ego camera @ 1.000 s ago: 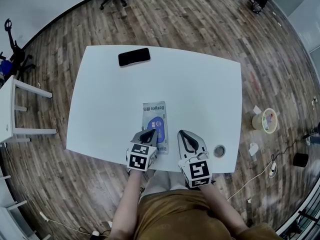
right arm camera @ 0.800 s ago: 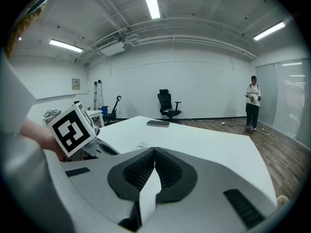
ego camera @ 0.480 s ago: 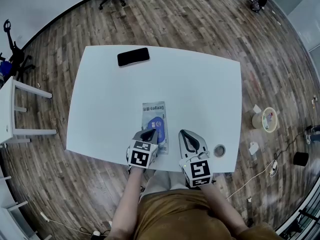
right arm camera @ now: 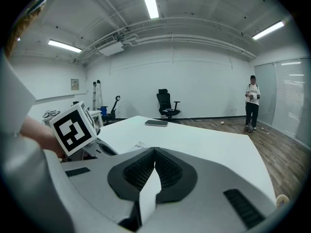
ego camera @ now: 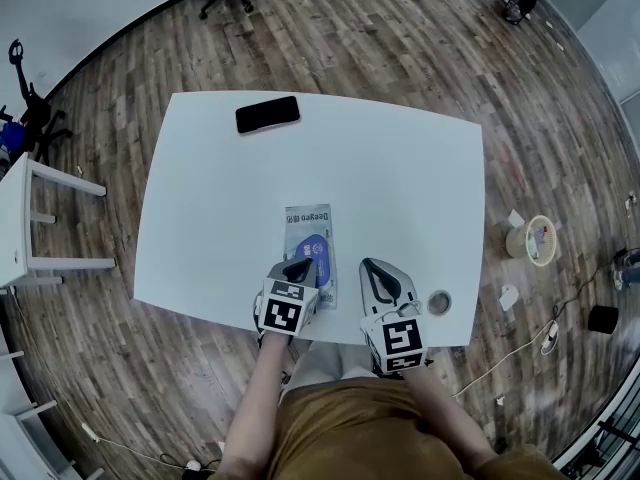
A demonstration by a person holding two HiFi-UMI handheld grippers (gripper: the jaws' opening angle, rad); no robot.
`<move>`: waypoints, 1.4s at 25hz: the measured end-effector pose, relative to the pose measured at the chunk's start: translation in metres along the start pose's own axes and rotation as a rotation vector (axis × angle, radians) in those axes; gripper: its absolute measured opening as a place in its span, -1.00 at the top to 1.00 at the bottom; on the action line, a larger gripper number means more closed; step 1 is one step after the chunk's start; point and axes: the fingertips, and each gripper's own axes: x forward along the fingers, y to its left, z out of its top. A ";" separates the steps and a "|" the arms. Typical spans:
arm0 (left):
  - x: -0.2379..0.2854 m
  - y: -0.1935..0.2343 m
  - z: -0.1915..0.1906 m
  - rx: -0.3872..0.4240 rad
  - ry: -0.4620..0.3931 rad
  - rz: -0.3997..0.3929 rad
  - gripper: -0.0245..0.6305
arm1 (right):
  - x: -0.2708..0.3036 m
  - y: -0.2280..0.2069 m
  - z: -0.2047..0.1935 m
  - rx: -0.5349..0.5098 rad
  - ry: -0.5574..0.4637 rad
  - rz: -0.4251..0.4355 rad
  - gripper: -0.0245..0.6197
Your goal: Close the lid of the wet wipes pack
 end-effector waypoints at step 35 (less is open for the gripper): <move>-0.096 -0.004 0.039 0.057 -0.397 0.210 0.91 | -0.048 -0.010 0.025 -0.006 -0.112 -0.066 0.89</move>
